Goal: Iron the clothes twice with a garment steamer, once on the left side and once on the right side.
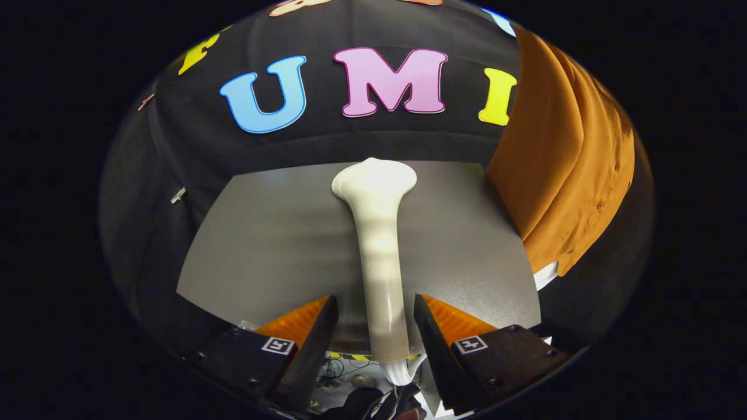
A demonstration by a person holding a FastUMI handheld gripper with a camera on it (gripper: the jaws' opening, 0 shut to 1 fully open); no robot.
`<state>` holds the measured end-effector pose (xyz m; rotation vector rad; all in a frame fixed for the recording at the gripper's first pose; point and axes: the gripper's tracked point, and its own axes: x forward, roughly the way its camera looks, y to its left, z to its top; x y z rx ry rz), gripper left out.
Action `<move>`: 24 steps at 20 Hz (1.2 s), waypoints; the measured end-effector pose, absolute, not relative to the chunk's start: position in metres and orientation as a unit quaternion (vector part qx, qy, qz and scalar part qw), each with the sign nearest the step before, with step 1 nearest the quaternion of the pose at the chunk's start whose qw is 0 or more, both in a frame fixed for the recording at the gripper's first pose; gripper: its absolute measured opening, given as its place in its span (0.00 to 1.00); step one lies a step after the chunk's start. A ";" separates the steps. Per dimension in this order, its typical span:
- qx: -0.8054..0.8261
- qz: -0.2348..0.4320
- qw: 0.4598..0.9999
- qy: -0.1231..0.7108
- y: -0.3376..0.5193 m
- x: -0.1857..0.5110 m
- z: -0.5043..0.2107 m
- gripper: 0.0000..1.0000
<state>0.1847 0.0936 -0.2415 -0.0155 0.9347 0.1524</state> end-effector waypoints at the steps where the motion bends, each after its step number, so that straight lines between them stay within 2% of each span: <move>1: -0.012 0.069 0.888 0.455 0.092 0.185 -0.245 0.77; 2: -0.024 0.055 0.886 0.460 0.088 0.188 -0.254 0.70; 4: -0.028 0.071 0.889 0.451 0.091 0.192 -0.257 0.44; 6: -0.041 0.097 0.895 0.433 0.091 0.191 -0.251 0.39; 8: -0.026 0.095 0.900 0.424 0.088 0.194 -0.253 0.25; 9: -0.018 0.093 0.906 0.411 0.087 0.194 -0.246 0.25; 10: -0.004 0.090 0.913 0.397 0.087 0.194 -0.246 0.17; 15: 0.057 0.100 0.946 0.305 0.072 0.176 -0.203 0.17; 20: 0.064 0.095 0.975 0.192 0.010 0.149 -0.119 0.17; 24: 0.059 0.079 0.986 0.135 -0.052 0.118 -0.082 0.17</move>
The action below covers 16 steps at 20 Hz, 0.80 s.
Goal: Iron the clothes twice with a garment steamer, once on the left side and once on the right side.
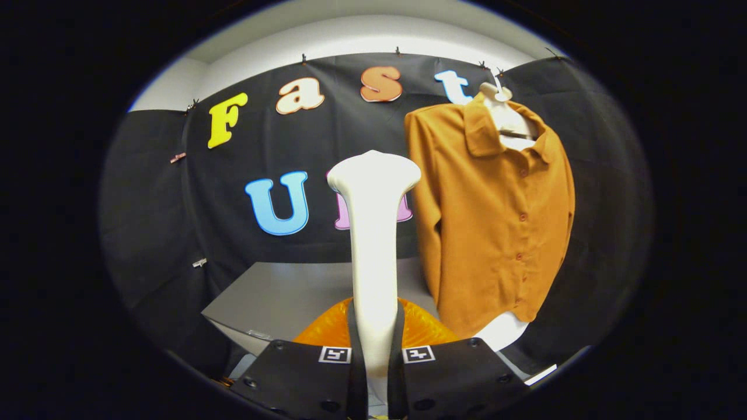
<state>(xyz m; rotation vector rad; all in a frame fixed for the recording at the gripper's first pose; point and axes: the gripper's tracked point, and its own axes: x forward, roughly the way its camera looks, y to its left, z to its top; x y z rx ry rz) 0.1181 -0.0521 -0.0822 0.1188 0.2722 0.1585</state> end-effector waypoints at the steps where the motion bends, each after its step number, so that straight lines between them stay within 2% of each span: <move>1: 0.054 0.068 0.988 0.126 -0.071 0.115 -0.080 0.17; 7: 0.050 0.021 0.992 0.113 -0.162 0.145 -0.094 0.17; 16: 0.023 0.022 0.998 0.060 -0.189 0.214 -0.124 0.17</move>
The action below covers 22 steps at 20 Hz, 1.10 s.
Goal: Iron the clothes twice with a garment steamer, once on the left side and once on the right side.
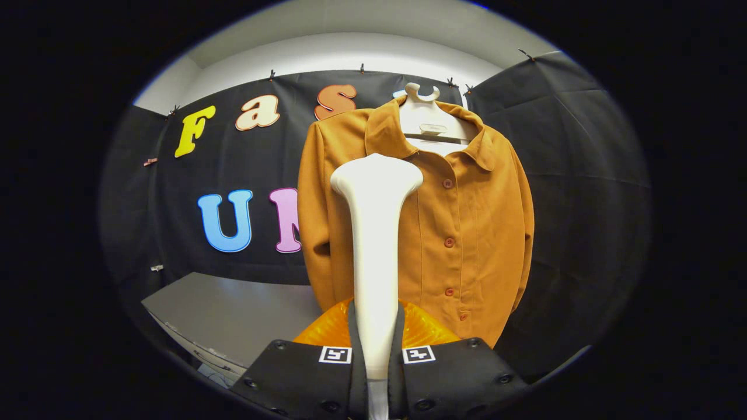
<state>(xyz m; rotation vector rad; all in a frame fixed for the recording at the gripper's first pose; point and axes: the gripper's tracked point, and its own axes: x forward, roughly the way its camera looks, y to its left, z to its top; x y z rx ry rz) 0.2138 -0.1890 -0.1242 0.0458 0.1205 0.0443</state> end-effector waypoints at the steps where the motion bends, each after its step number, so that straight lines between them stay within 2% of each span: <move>1: 0.019 0.023 0.998 0.058 -0.187 0.218 -0.131 0.17; 8: 0.021 0.035 0.996 0.078 -0.178 0.222 -0.185 0.17; 22: 0.024 0.013 0.979 0.203 -0.196 0.180 -0.324 0.17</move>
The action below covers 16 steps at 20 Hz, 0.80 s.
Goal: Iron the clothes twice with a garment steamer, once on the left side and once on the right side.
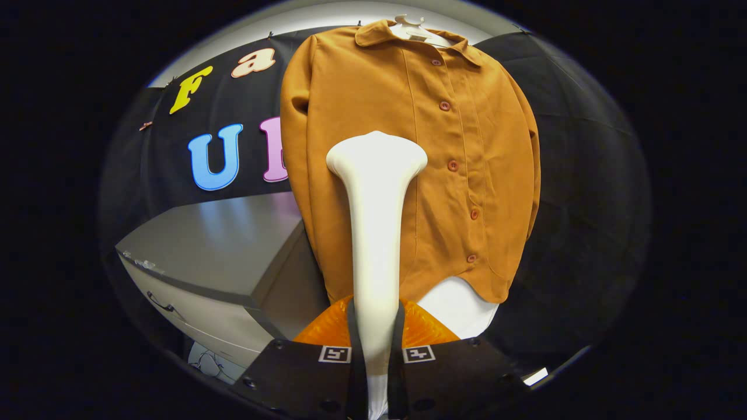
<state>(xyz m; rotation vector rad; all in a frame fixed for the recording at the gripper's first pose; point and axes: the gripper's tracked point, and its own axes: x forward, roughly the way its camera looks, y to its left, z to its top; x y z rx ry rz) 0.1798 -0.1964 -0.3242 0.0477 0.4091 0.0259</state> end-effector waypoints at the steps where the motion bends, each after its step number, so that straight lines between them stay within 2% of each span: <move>1: 0.025 0.011 0.977 0.212 -0.197 0.178 -0.333 0.17; 10: 0.025 0.010 0.958 0.285 -0.204 0.149 -0.395 0.17; 16: 0.059 0.008 0.960 0.274 -0.215 0.114 -0.371 0.17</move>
